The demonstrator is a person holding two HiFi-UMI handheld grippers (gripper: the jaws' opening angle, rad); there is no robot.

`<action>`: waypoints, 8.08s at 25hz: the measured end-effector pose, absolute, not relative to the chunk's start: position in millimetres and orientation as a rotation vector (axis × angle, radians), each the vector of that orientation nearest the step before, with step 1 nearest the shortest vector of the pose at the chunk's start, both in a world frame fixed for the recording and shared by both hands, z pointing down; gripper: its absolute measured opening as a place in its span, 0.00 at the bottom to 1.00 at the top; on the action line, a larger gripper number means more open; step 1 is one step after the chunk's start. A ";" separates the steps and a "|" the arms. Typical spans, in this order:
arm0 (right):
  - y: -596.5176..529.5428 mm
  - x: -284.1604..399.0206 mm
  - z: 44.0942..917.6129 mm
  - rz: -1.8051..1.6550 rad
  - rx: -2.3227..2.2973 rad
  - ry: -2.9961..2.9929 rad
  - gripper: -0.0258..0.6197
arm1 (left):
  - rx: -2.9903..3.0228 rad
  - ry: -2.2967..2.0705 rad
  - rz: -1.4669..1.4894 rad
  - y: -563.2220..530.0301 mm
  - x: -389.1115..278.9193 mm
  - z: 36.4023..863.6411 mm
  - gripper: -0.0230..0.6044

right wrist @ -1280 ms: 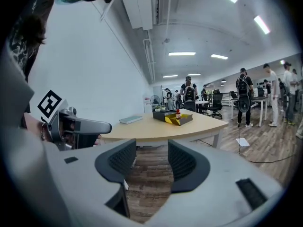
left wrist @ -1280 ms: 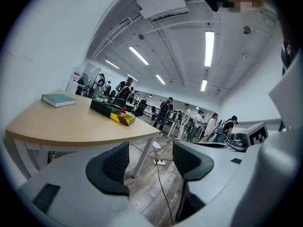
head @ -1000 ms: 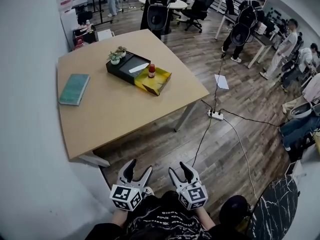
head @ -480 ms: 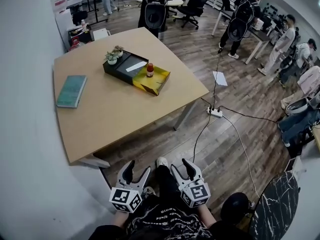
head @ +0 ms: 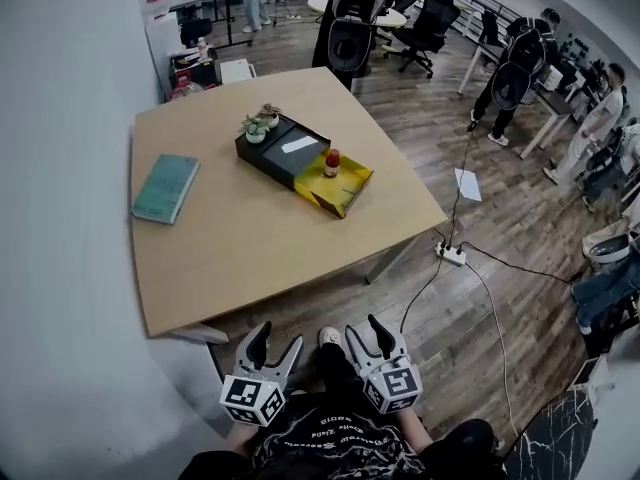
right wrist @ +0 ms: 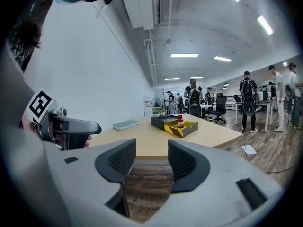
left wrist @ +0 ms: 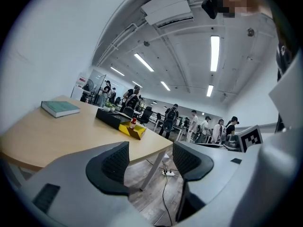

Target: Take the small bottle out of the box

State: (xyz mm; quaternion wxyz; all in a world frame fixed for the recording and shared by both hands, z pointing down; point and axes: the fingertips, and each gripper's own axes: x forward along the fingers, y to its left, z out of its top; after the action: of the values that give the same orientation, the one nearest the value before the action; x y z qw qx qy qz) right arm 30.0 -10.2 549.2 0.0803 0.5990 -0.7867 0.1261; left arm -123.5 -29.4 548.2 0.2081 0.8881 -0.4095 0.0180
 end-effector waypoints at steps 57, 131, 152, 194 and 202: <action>-384.6 143.1 521.9 0.279 1.531 -2.551 0.38 | 2.358 -1.412 0.154 -295.1 -25.7 554.7 0.51; -455.3 97.0 534.3 0.206 1.553 -2.380 0.29 | 2.097 -1.476 0.041 -292.8 -109.5 585.8 0.51; -336.4 86.9 515.0 0.182 1.515 -2.465 0.29 | 2.267 -1.403 0.075 -260.8 -70.2 565.8 0.51; -271.9 97.6 526.1 0.237 1.485 -2.523 0.28 | 2.431 -1.409 0.182 -252.2 -33.3 545.2 0.04; -274.3 95.9 528.7 0.244 1.474 -2.519 0.28 | 2.442 -1.413 0.209 -254.0 -32.8 546.9 0.04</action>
State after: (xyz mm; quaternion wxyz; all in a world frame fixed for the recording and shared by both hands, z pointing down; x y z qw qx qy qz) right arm 95.9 -274.3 528.7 0.1064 0.5004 -0.8552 0.0829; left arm -32.8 -254.0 546.9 0.1557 0.8527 -0.4934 0.0729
